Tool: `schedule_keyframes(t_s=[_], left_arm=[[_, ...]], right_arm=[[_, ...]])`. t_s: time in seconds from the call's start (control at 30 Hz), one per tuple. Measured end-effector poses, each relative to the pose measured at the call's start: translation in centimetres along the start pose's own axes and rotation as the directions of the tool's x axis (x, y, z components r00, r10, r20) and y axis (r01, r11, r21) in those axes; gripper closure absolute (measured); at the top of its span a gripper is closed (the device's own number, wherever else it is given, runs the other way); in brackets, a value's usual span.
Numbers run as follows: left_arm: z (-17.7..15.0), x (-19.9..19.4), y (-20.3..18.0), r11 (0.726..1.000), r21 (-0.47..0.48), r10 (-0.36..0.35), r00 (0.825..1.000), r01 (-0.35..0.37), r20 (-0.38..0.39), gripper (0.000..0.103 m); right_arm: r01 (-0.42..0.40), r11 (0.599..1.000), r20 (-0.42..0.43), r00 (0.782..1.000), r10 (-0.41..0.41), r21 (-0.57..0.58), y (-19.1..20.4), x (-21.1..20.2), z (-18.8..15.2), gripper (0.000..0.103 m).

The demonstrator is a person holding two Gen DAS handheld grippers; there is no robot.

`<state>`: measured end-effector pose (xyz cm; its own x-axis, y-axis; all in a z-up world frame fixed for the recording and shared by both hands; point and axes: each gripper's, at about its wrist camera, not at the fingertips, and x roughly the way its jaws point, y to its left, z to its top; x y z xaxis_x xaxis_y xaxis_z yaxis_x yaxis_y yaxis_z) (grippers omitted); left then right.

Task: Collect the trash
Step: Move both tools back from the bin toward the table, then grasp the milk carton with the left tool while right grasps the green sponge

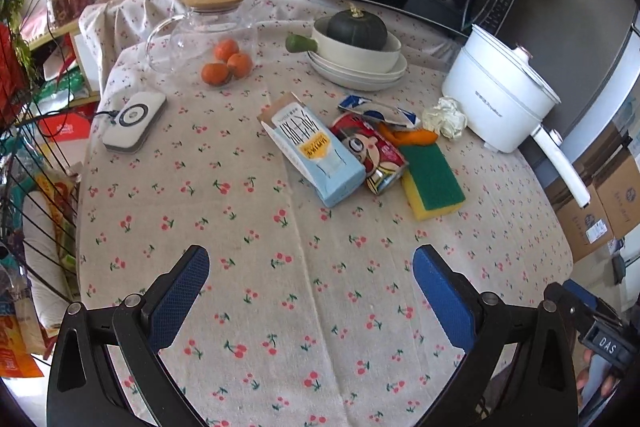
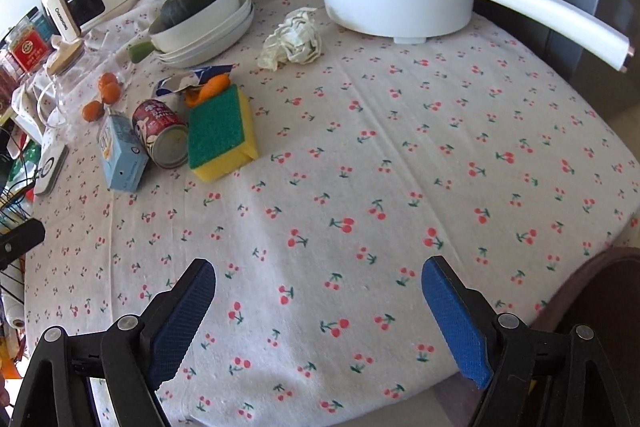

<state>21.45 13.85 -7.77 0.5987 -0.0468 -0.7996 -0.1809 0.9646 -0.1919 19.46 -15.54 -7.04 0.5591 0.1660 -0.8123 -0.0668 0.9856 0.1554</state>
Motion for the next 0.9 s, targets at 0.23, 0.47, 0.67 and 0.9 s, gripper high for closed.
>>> schedule_keyframes(t_s=[0.23, 0.47, 0.67, 0.9], left_arm=[[3.9, 5.4, 1.5, 0.989, -0.147, -0.029, 1.000, 0.029, 0.003, 0.006], [5.5, 10.4, 1.4, 0.980, -0.194, -0.056, 0.997, 0.045, -0.047, 0.022], [4.8, 11.3, 3.1, 0.958, -0.235, -0.182, 0.982, 0.164, -0.054, 0.065], [4.6, 9.3, 3.2, 0.986, -0.085, -0.147, 0.986, 0.141, -0.078, 0.090]], right_arm=[[-0.008, 1.000, -0.019, 1.000, 0.008, 0.003, 1.0, 2.6, 1.0, 0.015], [0.023, 1.000, -0.021, 0.999, -0.024, -0.013, 0.5, 4.2, 2.0, 0.015], [0.003, 1.000, -0.031, 1.000, -0.003, -0.004, 1.3, 6.1, 2.8, 0.015], [-0.001, 0.994, -0.028, 1.000, -0.002, -0.105, 4.8, 9.5, 4.2, 0.015]])
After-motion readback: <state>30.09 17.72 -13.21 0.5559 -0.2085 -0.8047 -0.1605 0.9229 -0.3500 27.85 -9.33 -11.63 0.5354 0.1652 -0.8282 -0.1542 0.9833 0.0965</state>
